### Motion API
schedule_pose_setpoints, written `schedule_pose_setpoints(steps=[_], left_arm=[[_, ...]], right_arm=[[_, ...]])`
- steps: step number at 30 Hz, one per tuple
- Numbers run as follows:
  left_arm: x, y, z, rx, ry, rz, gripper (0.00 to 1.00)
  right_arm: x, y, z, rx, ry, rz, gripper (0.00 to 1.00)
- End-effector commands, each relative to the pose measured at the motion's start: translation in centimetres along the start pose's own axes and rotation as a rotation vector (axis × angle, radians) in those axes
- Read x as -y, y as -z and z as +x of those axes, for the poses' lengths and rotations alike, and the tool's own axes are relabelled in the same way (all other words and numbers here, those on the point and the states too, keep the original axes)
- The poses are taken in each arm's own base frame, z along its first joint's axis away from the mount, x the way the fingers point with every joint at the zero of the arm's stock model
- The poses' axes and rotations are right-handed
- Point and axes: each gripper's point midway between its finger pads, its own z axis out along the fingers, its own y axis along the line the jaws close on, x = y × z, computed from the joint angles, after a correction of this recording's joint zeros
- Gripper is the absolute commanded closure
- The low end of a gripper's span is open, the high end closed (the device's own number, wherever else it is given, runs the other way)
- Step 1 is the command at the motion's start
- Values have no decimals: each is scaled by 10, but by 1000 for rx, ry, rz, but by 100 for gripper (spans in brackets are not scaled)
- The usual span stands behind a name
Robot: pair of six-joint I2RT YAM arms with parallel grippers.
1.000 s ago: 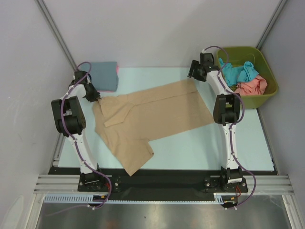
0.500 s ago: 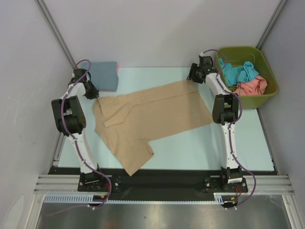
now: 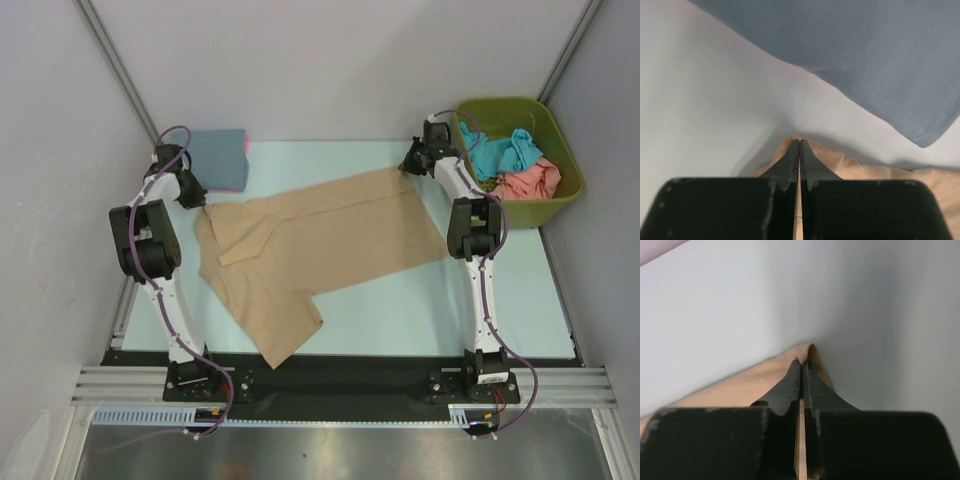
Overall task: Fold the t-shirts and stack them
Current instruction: Fold the tshirt
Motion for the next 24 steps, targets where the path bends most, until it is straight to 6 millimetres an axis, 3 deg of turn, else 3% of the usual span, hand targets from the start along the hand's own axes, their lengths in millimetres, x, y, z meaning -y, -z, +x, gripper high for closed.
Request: schedule_pose_setpoints(steps=[1, 9, 19, 20, 21, 23, 24], left_arm=[[-9, 11, -24, 73, 15, -52, 100], [-22, 14, -37, 130, 95, -89, 100], [-16, 11, -48, 150, 118, -77, 100], [-15, 13, -50, 152, 113, -74, 97], [-16, 16, -49, 145, 108, -85, 89], [-16, 30, -55, 175, 84, -119, 68], [-17, 35, -54, 174, 71, -130, 63]], right_arm=[[2, 3, -28, 91, -9, 27, 100], [15, 8, -54, 192, 30, 108, 100], [14, 4, -43, 160, 52, 106, 100], [15, 5, -40, 147, 47, 113, 98], [14, 6, -41, 145, 41, 115, 85], [10, 14, -45, 141, 40, 117, 79], [6, 18, -47, 143, 47, 113, 72]])
